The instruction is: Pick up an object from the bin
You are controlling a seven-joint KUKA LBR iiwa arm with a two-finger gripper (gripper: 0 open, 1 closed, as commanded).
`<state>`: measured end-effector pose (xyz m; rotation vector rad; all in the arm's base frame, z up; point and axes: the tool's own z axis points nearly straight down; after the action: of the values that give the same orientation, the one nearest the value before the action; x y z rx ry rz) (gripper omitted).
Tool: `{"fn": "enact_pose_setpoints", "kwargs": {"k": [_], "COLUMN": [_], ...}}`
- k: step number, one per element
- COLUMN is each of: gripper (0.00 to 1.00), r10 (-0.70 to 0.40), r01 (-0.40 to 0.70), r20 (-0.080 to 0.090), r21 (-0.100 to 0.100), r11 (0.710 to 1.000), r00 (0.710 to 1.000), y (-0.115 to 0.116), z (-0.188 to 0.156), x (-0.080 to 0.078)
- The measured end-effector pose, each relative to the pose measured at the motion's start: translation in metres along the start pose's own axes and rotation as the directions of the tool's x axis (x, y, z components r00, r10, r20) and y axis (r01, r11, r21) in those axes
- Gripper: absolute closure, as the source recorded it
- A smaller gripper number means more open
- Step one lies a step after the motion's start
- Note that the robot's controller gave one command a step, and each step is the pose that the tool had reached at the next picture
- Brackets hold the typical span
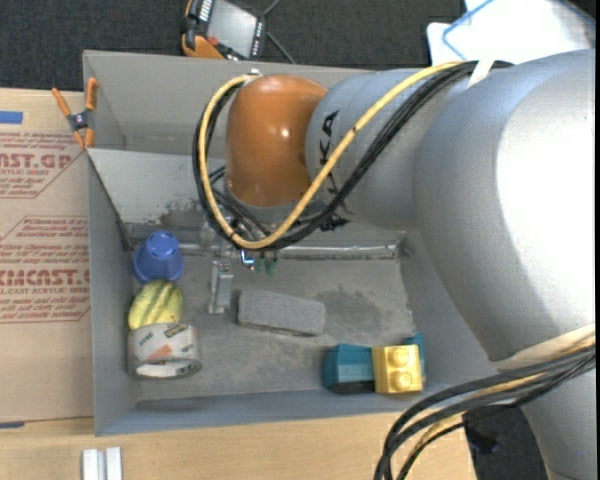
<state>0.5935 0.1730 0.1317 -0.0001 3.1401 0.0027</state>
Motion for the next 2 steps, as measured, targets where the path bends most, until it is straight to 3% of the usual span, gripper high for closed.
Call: {"fn": "enact_pose_setpoints", "kwargs": {"k": [1,2], "gripper": [0.00,0.00], "r10": [0.000,-0.019], "r01": [0.000,0.019], "r20": [0.000,0.010], "r21": [0.000,-0.001], "r11": [1.000,1.000], "r00": [1.000,1.000], "y": [0.000,0.010], "z": [0.000,0.018], "x": [0.000,0.002]}}
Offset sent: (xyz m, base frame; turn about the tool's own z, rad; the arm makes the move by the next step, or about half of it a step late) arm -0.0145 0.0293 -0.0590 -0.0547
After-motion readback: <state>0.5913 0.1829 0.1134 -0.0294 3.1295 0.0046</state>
